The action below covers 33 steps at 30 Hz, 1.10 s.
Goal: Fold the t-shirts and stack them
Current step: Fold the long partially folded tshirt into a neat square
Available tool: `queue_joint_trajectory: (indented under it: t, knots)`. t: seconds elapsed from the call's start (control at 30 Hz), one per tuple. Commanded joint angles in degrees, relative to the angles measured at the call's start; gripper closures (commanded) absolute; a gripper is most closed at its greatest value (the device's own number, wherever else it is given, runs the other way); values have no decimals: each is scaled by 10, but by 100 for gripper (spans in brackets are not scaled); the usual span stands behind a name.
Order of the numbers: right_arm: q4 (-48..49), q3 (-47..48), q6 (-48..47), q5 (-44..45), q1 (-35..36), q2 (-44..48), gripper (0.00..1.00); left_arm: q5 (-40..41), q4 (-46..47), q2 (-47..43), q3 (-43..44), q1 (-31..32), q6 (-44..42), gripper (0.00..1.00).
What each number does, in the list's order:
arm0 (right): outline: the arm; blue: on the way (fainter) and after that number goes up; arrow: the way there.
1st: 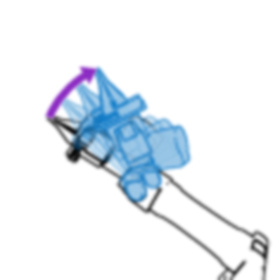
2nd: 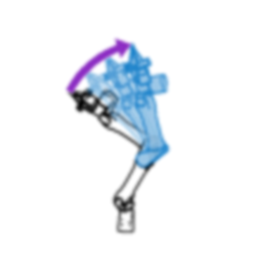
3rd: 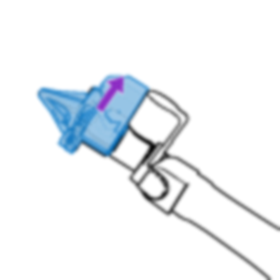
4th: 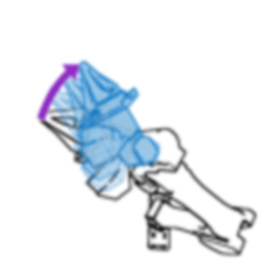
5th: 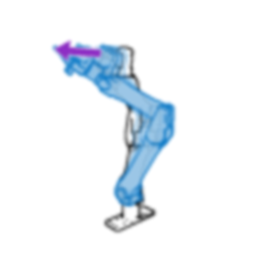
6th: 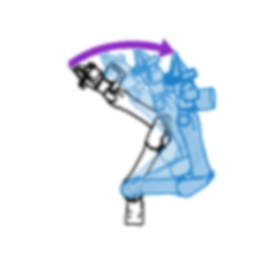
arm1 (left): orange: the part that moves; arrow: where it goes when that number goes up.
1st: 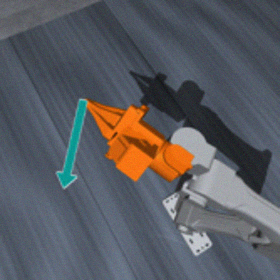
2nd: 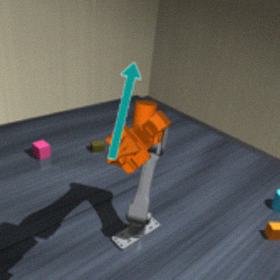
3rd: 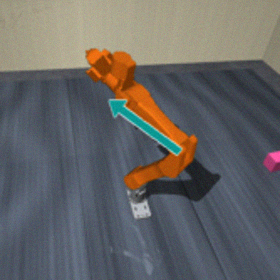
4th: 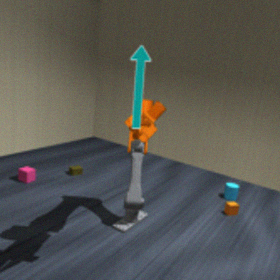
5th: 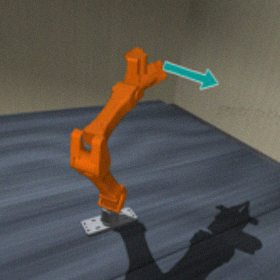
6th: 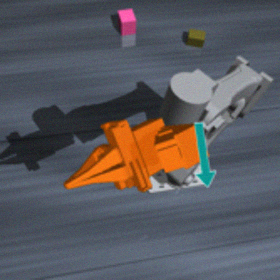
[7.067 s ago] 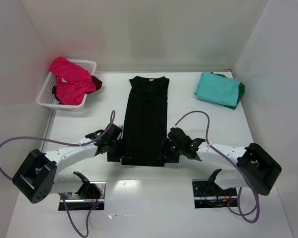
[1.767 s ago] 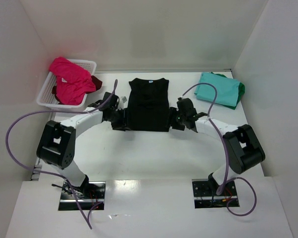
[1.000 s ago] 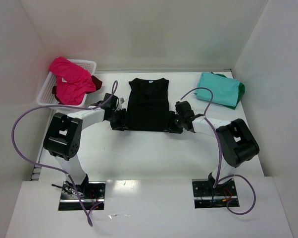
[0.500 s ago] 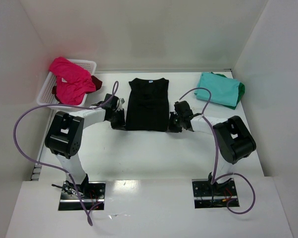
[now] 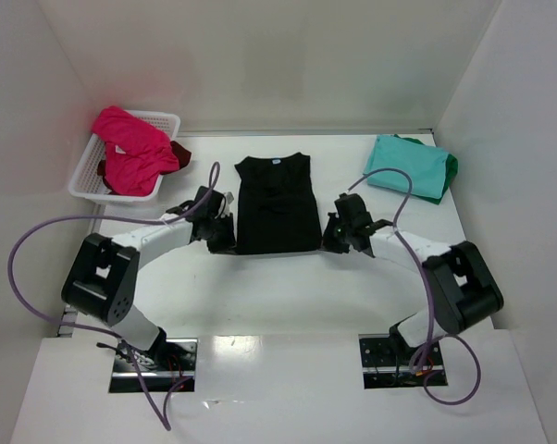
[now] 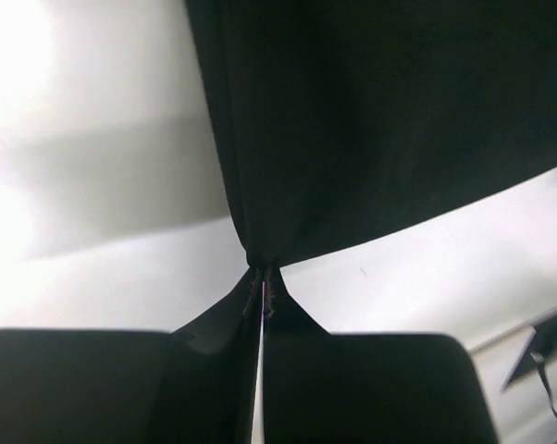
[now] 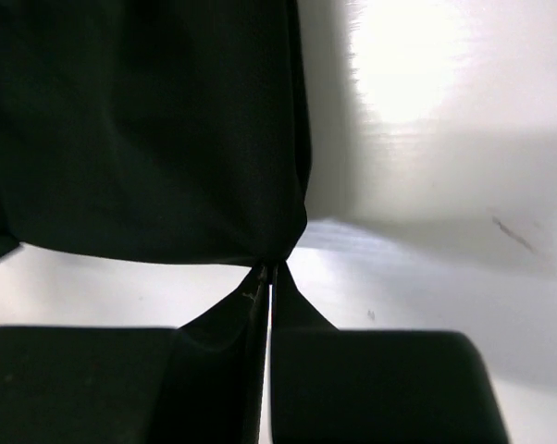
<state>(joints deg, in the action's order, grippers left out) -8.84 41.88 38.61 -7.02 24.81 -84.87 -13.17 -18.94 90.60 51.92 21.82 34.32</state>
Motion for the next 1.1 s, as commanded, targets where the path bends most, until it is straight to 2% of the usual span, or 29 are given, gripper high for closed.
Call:
queue_joint_trajectory:
  t: [0.0,0.17,0.33,0.5,0.6,0.7,0.87,1.07]
  knots:
    - [-31,-21,25,25,15,67,100,6,-32,-60,-22,30,38,100]
    - [-69,-53,67,31,55,160,100,20,-79,-156,-47,68,78,100]
    - [-115,-56,104,36,92,240,100,44,-140,-271,-38,76,107,100]
    - [-140,-21,102,58,95,268,100,80,-167,-290,-2,76,109,100]
    - [-140,20,72,81,89,245,100,96,-160,-281,8,62,109,100]
    - [-120,62,40,74,49,212,100,104,-133,-264,31,31,90,100]
    - [-78,138,-12,59,21,109,100,88,-102,-196,66,-19,49,100]
    - [-36,215,-33,37,16,-10,100,68,-71,-101,129,-46,13,100]
